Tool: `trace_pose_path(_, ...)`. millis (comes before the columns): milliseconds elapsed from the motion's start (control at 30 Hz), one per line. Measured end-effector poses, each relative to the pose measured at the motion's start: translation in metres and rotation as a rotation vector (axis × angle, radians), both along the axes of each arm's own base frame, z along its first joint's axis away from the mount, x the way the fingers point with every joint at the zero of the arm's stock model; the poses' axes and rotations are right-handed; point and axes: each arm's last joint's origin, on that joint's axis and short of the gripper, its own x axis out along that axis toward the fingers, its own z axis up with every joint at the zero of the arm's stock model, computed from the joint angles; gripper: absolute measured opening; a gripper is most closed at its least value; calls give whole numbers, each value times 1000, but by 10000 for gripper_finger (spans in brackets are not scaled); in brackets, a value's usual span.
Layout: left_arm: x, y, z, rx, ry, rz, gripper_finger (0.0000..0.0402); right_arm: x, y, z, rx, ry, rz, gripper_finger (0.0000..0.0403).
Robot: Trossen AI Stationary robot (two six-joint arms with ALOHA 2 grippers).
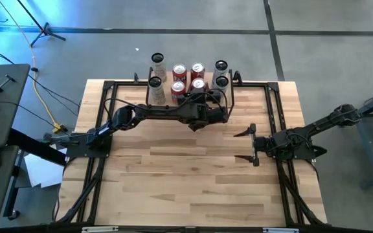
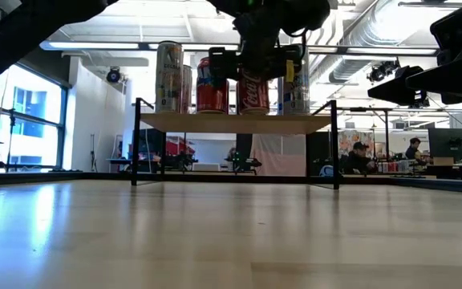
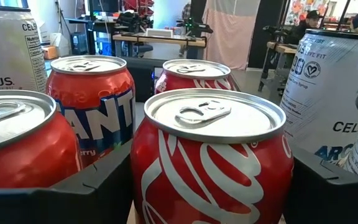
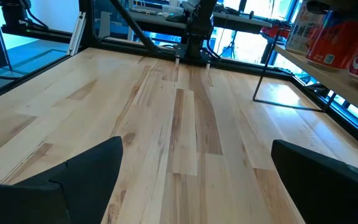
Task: Place canned beverage on shelf
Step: Put the red and white soda can on the shelf aligned with the other red and white soda can
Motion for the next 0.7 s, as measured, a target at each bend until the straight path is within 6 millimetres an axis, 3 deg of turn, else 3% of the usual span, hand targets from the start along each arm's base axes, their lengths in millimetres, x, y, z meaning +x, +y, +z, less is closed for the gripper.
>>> trace_pose_path(267,-1,8,-1,-32,1,-3,302,0,0,0,0,0,0,400)
trace_pose_path(700,0,1,-1,-24,2,-14,307,0,0,0,0,0,0,400)
